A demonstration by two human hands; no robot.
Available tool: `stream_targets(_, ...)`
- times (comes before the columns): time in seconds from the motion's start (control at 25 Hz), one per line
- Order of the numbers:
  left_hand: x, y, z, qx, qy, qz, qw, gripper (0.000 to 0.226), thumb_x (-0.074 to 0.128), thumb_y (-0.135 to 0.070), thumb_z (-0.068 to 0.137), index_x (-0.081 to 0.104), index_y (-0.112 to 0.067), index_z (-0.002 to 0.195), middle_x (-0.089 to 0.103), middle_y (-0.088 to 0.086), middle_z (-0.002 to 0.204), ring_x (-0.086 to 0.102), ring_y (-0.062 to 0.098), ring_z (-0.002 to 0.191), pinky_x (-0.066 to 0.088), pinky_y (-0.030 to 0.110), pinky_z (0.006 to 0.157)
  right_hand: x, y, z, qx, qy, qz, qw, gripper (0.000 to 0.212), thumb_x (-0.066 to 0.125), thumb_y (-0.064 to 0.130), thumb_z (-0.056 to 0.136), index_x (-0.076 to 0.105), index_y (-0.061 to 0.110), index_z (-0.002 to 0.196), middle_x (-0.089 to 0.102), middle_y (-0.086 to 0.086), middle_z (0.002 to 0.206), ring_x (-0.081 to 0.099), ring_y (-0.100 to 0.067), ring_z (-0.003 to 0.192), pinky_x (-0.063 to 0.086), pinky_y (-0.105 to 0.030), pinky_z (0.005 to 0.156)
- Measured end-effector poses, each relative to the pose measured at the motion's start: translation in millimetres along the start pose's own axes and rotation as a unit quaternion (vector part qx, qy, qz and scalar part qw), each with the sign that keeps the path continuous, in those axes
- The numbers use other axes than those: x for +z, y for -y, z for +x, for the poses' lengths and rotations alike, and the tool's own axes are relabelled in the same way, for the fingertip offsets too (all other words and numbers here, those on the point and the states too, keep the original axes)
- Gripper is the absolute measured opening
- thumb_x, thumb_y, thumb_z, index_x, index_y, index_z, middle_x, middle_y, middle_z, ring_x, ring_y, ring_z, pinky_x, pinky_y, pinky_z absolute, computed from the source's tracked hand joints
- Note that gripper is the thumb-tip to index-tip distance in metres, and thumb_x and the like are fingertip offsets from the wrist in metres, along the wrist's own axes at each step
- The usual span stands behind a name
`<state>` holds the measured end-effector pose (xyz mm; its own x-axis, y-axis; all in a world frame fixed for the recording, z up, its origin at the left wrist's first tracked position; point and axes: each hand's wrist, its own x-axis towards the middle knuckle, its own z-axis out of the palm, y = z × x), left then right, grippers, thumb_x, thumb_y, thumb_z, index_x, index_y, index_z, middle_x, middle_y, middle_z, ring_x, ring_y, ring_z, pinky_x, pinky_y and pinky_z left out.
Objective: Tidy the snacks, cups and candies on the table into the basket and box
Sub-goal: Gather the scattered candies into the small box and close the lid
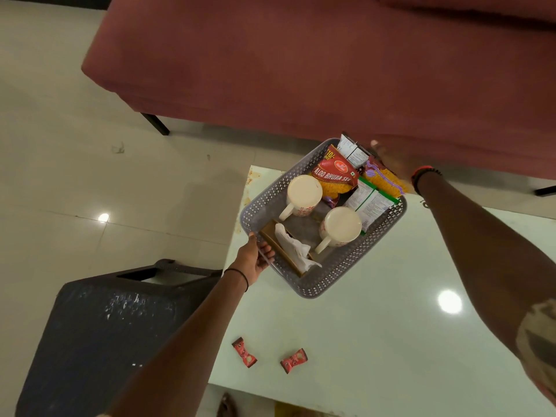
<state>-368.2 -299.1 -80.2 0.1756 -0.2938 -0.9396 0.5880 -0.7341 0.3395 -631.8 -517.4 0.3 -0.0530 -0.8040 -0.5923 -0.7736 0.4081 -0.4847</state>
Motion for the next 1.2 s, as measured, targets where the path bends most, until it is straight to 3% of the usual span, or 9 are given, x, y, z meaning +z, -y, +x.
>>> stream_targets(0.28,4,1,-10,0.025,-0.016,0.006,1.000,0.048,0.034,-0.042,0.099,0.049,-0.009,0.068,0.054,-0.001,0.035,0.056,0.012,0.035,0.055,0.023,0.043,4,4,-6,0.004,-0.007,0.041,0.999,0.076,0.025,0.056,0.098,0.043,-0.006,0.138,0.043,-0.027,0.143,0.043,-0.038,0.132,0.029,-0.042,0.111)
stream_targets(0.36,5,-1,-14,0.035,-0.022,0.011,0.999,0.049,0.032,-0.042,0.099,0.046,-0.010,0.065,0.050,-0.002,0.032,0.053,0.012,0.031,0.052,0.021,0.041,6,-1,-7,0.010,-0.013,0.038,0.999,0.073,0.024,0.058,0.097,0.065,-0.002,0.108,0.062,-0.027,0.110,0.059,-0.035,0.103,0.038,-0.041,0.098)
stream_targets(0.4,5,-1,-17,0.038,-0.028,0.015,0.999,0.049,0.032,-0.042,0.099,0.045,-0.010,0.064,0.049,-0.003,0.031,0.051,0.011,0.030,0.051,0.020,0.040,7,-5,-7,0.014,-0.019,0.039,0.999,0.069,0.024,0.060,0.096,0.063,0.005,0.080,0.060,-0.019,0.083,0.058,-0.028,0.080,0.039,-0.036,0.086)
stream_targets(0.48,1,0,-23,0.044,-0.040,0.032,0.998,0.050,0.033,-0.043,0.099,0.046,-0.011,0.062,0.048,-0.004,0.030,0.052,0.012,0.034,0.051,0.021,0.041,9,-14,-11,0.028,-0.030,0.044,0.998,0.063,0.023,0.062,0.095,0.040,0.014,0.058,0.041,-0.005,0.061,0.041,-0.018,0.058,0.035,-0.029,0.071)
stream_targets(0.56,-4,2,-33,0.048,-0.047,0.049,0.997,0.050,0.035,-0.043,0.098,0.046,-0.012,0.061,0.048,-0.004,0.030,0.050,0.012,0.038,0.052,0.023,0.045,11,-26,-20,0.029,-0.032,0.049,0.998,0.064,0.024,0.061,0.096,0.037,0.014,0.054,0.041,-0.006,0.060,0.036,-0.015,0.053,0.034,-0.029,0.069)
stream_targets(0.72,-17,4,-57,0.051,-0.063,0.079,0.994,0.049,0.039,-0.042,0.097,0.045,-0.012,0.059,0.049,-0.002,0.032,0.047,0.010,0.030,0.049,0.019,0.039,17,-54,-43,0.053,-0.041,0.085,0.994,0.062,0.029,0.060,0.095,0.050,0.012,0.061,0.056,-0.016,0.091,0.047,-0.022,0.065,0.037,-0.033,0.080)
stream_targets(0.88,-33,14,-90,0.061,-0.078,0.113,0.989,0.046,0.042,-0.040,0.097,0.046,-0.012,0.061,0.050,0.002,0.045,0.046,0.014,0.042,0.047,0.021,0.039,23,-87,-84,0.095,-0.051,0.101,0.989,0.060,0.034,0.054,0.096,0.058,0.005,0.073,0.057,-0.016,0.091,0.051,-0.025,0.084,0.039,-0.034,0.080)
stream_targets(1.08,-51,33,-130,0.089,-0.074,0.129,0.985,0.045,0.042,-0.035,0.098,0.047,-0.009,0.061,0.045,-0.004,0.026,0.038,0.006,0.020,0.037,0.012,0.030,32,-126,-150,0.120,-0.069,0.136,0.981,0.050,0.050,0.037,0.094,0.047,0.008,0.053,0.056,-0.018,0.071,0.052,-0.027,0.068,0.039,-0.034,0.071)
stream_targets(1.2,-59,57,-160,0.117,-0.063,0.139,0.981,0.041,0.046,-0.031,0.097,0.050,-0.007,0.064,0.047,-0.003,0.027,0.040,0.006,0.021,0.038,0.013,0.030,28,-154,-199,0.134,-0.080,0.166,0.974,0.045,0.056,0.035,0.091,0.050,0.008,0.055,0.058,-0.018,0.077,0.051,-0.025,0.060,0.042,-0.033,0.063)
